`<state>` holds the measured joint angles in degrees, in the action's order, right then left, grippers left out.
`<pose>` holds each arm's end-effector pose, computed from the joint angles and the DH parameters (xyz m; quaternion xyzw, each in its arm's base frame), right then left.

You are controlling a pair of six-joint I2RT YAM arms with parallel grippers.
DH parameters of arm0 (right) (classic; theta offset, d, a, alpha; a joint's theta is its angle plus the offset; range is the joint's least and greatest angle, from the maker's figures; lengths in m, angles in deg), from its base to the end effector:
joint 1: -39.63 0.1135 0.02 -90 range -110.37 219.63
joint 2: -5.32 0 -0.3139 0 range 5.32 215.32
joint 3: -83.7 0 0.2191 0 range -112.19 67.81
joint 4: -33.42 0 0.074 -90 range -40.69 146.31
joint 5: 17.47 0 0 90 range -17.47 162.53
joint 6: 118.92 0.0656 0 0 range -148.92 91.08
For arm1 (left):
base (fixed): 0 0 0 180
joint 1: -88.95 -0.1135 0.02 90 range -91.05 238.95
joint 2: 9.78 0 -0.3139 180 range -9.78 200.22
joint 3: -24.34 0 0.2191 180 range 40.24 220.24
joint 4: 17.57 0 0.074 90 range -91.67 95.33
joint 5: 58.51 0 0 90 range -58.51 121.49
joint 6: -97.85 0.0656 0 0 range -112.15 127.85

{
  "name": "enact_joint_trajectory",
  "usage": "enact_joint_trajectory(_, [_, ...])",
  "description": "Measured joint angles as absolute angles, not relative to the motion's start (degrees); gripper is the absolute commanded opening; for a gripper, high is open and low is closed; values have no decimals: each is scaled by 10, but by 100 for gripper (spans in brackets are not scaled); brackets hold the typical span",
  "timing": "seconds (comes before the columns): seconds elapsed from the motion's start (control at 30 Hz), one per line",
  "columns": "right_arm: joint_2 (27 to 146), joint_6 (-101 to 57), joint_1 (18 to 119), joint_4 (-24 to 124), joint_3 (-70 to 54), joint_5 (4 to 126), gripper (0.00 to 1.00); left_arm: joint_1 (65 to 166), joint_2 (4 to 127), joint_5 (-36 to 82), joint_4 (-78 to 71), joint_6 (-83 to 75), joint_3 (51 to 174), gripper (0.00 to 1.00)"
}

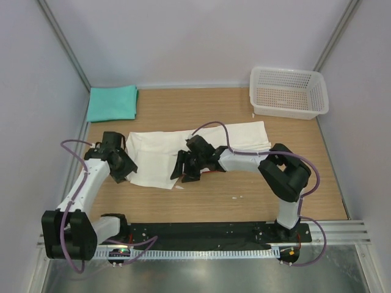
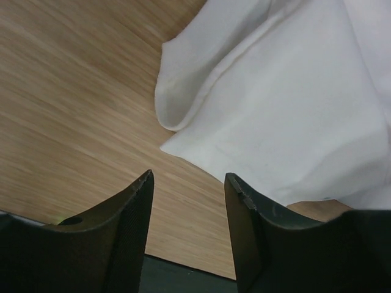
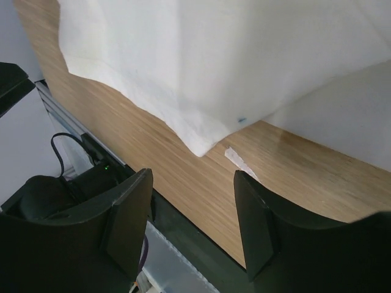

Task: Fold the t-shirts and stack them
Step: Fold the tshirt

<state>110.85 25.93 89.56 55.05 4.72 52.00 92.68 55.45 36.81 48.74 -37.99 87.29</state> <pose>0.2337 0.3135 0.2171 -0.0241 0.9211 0.3798 0.0825 0.1583 -0.0042 0.2601 -0.3607 0.9129 -0.0364 0.1876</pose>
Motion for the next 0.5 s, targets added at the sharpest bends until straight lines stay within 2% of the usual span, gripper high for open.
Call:
enact_joint_trajectory(0.3, [1122,291,930,542,58,542,59,852,582,339,465,-379,828,49])
enact_joint_trajectory(0.47, [1128,305,940,526,64,543,57,850,592,319,441,-377,818,44])
enact_joint_trajectory(0.5, [1128,309,942,524,66,545,56,850,598,314,437,-377,817,40])
